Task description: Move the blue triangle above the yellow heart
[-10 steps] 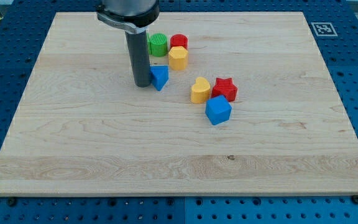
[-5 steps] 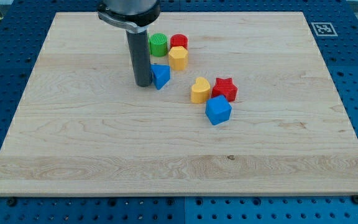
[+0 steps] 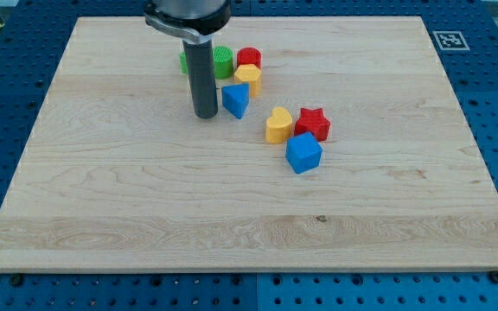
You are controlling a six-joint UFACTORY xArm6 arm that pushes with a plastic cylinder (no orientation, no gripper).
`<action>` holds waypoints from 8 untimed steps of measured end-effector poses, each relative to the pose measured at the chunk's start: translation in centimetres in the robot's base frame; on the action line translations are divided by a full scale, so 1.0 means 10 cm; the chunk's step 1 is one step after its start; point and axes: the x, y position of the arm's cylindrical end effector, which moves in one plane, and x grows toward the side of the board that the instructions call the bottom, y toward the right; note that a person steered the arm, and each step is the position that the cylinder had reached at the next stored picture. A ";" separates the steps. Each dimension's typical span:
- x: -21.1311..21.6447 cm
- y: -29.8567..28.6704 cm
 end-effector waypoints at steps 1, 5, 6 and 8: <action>0.00 0.47; -0.19 0.37; -0.19 0.37; -0.19 0.59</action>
